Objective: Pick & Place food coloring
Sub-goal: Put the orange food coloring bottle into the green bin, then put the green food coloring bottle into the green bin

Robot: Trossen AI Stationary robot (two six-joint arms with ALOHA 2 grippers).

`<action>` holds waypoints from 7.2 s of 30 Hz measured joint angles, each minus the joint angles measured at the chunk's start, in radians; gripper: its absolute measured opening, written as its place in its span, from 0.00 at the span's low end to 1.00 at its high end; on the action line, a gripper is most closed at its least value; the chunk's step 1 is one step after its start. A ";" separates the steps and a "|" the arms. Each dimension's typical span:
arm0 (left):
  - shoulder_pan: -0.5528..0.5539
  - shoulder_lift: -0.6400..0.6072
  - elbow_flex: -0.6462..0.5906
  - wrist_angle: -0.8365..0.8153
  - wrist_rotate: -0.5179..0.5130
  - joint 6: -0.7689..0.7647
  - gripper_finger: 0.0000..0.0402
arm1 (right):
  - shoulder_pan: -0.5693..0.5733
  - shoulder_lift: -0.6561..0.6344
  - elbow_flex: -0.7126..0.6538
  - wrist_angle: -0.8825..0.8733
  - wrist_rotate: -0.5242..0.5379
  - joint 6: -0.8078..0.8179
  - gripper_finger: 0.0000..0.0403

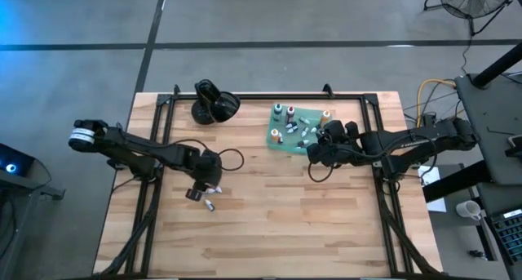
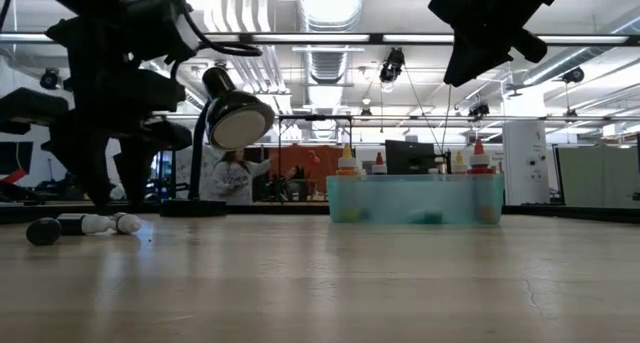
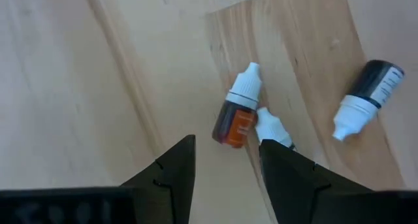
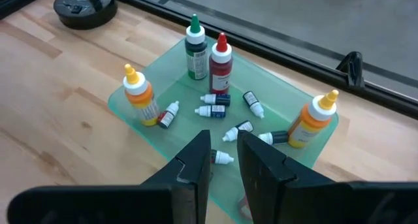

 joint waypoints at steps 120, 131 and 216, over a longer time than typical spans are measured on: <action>0.285 1.081 1.495 -0.110 -0.208 -0.220 0.44 | 0.173 -0.027 0.178 -0.327 0.038 0.185 0.17; 0.270 0.784 1.448 -0.323 -0.153 0.027 0.45 | 0.172 -0.026 0.173 -0.322 0.100 0.127 0.17; 0.263 0.215 0.593 0.189 -0.098 -0.142 0.12 | 0.164 -0.025 0.093 -0.248 0.110 0.148 0.17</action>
